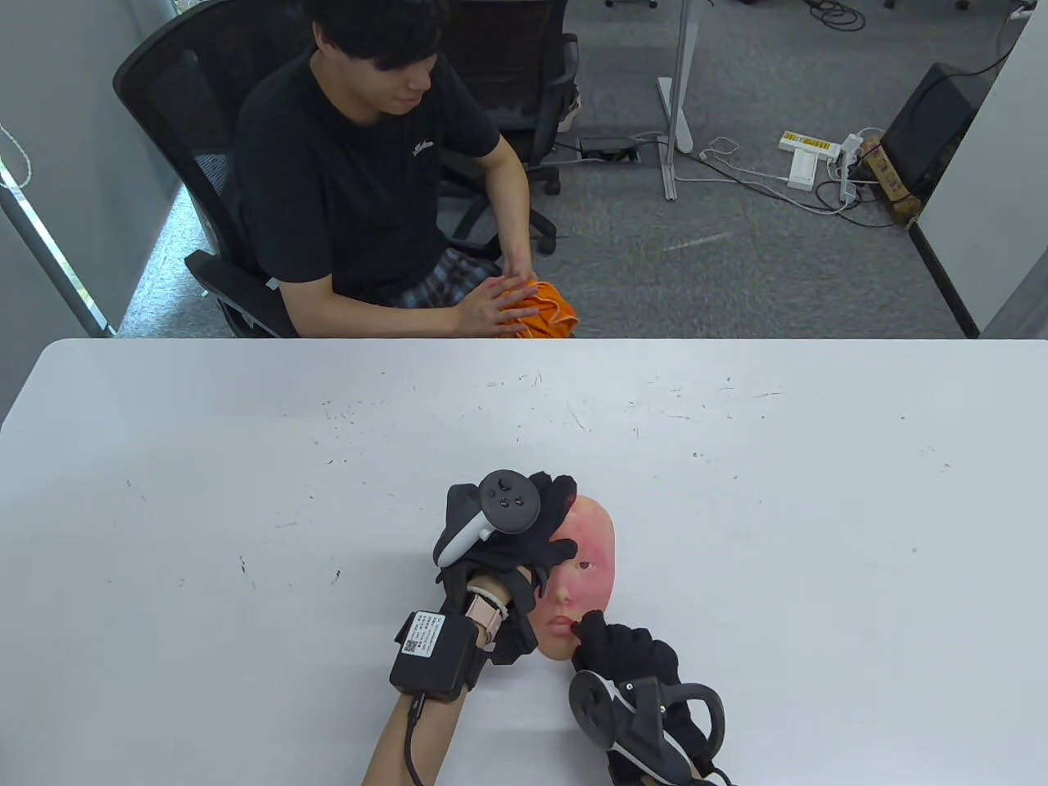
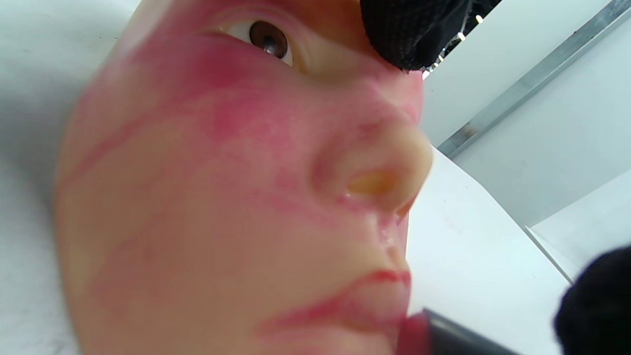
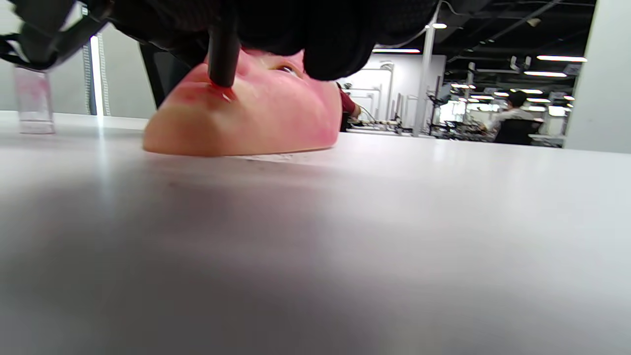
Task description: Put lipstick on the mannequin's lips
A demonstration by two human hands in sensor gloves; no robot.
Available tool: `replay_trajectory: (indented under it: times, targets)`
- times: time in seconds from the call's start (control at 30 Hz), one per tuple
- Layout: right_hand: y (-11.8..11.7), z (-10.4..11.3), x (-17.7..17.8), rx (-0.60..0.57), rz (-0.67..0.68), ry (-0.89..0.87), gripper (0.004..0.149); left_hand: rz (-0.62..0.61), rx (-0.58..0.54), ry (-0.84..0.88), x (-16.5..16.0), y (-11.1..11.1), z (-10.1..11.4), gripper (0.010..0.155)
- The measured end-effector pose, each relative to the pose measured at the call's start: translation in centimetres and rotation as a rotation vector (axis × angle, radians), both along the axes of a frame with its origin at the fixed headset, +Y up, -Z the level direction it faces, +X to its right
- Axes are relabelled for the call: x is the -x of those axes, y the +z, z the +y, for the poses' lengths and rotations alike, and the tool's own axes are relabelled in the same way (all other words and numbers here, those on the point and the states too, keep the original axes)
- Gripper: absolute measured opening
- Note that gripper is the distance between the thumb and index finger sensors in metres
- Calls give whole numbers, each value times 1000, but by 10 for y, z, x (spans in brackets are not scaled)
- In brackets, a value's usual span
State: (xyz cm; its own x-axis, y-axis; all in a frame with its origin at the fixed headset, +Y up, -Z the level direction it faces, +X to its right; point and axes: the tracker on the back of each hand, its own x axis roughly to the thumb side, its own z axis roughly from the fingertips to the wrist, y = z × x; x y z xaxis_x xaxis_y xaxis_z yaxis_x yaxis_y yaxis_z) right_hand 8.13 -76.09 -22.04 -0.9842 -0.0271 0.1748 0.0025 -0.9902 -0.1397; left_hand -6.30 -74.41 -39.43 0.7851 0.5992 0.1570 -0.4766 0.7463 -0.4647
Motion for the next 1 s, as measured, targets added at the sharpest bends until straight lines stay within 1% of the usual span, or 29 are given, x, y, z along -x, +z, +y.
replay_trajectory:
  times: [0.07,0.17,0.2,0.23,0.27,0.33,0.43,0.5,0.63,0.7,0.8,0.9,1.0]
  targets:
    - [0,0,11,0,59,51,51,-2,0,4,0,0,0,82]
    - [0,-1,26,-3,56,178,52,-4,1,6,0,0,0,82]
    - [1,-1,28,-18,49,197,52,-4,1,4,0,0,0,82]
    - [2,0,29,-59,28,219,52,-5,0,0,0,0,0,82]
    - [4,1,28,-95,20,228,52,-5,-1,-1,0,0,0,82]
    - [5,2,24,-125,14,209,52,-3,2,2,0,0,-1,82]
    - [7,2,24,-137,5,206,52,-5,-1,-1,0,0,-1,82]
    - [7,1,27,-145,4,235,52,-5,-1,1,0,0,-1,82]
    - [5,-2,37,-119,46,316,51,-6,-1,-3,0,0,-1,82]
    - [6,-3,39,-158,38,362,51,-6,0,-3,0,0,-1,82]
    - [10,-2,34,-258,23,386,51,-7,2,-6,0,0,-1,82]
    - [12,-1,31,-276,15,371,51,-7,1,-13,0,0,-1,83]
    - [13,0,33,-288,3,394,52,-8,0,-13,0,0,-2,82]
